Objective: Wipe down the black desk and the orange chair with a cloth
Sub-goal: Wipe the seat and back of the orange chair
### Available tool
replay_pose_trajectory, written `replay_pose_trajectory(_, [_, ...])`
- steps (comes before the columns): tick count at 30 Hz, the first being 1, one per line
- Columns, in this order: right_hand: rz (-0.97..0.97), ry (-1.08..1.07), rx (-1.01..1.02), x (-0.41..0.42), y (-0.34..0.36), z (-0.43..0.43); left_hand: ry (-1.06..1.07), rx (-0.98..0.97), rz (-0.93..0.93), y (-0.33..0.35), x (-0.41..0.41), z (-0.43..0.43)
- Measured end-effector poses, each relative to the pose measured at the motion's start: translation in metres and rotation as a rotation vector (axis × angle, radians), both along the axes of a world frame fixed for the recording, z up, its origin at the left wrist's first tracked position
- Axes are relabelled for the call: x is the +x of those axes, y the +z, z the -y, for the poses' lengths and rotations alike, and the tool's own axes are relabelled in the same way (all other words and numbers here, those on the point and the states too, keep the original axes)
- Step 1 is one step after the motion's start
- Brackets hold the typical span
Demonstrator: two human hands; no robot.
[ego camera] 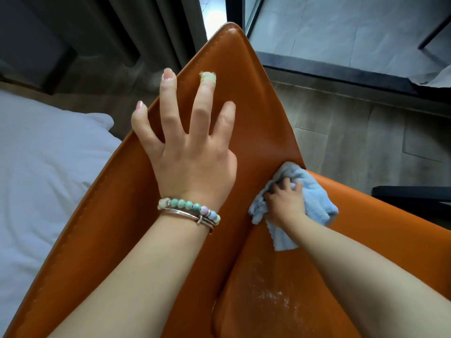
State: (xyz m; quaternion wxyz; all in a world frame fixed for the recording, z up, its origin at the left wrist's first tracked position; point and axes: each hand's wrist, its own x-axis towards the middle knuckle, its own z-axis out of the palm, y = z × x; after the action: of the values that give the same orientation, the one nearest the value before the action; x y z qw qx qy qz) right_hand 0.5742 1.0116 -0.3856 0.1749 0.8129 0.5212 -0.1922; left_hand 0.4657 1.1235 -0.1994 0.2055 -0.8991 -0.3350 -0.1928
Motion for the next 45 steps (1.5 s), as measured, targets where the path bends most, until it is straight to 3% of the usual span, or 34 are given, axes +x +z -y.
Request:
replay_pose_trajectory(5, [-0.069,0.144,-0.042,-0.036,0.003,0.005,-0.003,-0.015,0.009,0.002,0.0,0.0])
replay_pose_trajectory(9, [-0.352,0.278,-0.058,-0.08,0.014,0.022,-0.005,-0.025,-0.011,0.004,-0.002,0.0])
replay_pose_trajectory(11, [-0.442,0.262,0.085,-0.084,0.022,0.031,0.001,-0.019,-0.011,0.005,-0.002,0.0])
replay_pose_trajectory(13, [-0.302,0.2,0.372,-0.064,0.023,0.033,-0.003,-0.025,-0.002,0.006,-0.001,0.0])
replay_pose_trajectory(15, [-0.055,0.066,0.483,-0.031,0.027,0.023,-0.006,-0.036,0.011,0.007,0.0,0.001])
replay_pose_trajectory(17, [0.075,-0.036,0.306,-0.001,0.028,0.011,-0.003,-0.036,0.016,0.007,0.0,0.002])
replay_pose_trajectory(21, [0.077,-0.146,0.035,0.024,-0.002,0.002,-0.008,-0.023,0.013,0.006,-0.002,0.002])
replay_pose_trajectory(25, [0.15,-0.031,0.019,0.02,-0.007,-0.007,-0.01,-0.016,0.048,0.004,0.0,0.002])
replay_pose_trajectory(29, [0.096,0.073,0.182,-0.006,-0.005,-0.003,-0.008,-0.016,0.056,0.004,0.001,0.003])
replay_pose_trajectory(34, [-0.074,0.121,0.034,-0.044,-0.007,0.001,0.008,-0.042,0.036,0.004,-0.001,0.003])
replay_pose_trajectory(41, [-0.322,0.147,0.043,-0.094,0.001,0.031,0.004,-0.137,-0.068,0.015,-0.006,0.006])
replay_pose_trajectory(43, [-0.412,0.237,0.079,-0.106,0.01,0.044,-0.016,-0.196,-0.09,0.021,-0.011,0.007])
replay_pose_trajectory(45, [-0.379,0.27,0.254,-0.107,0.015,0.059,-0.058,-0.25,-0.084,0.029,-0.018,0.008])
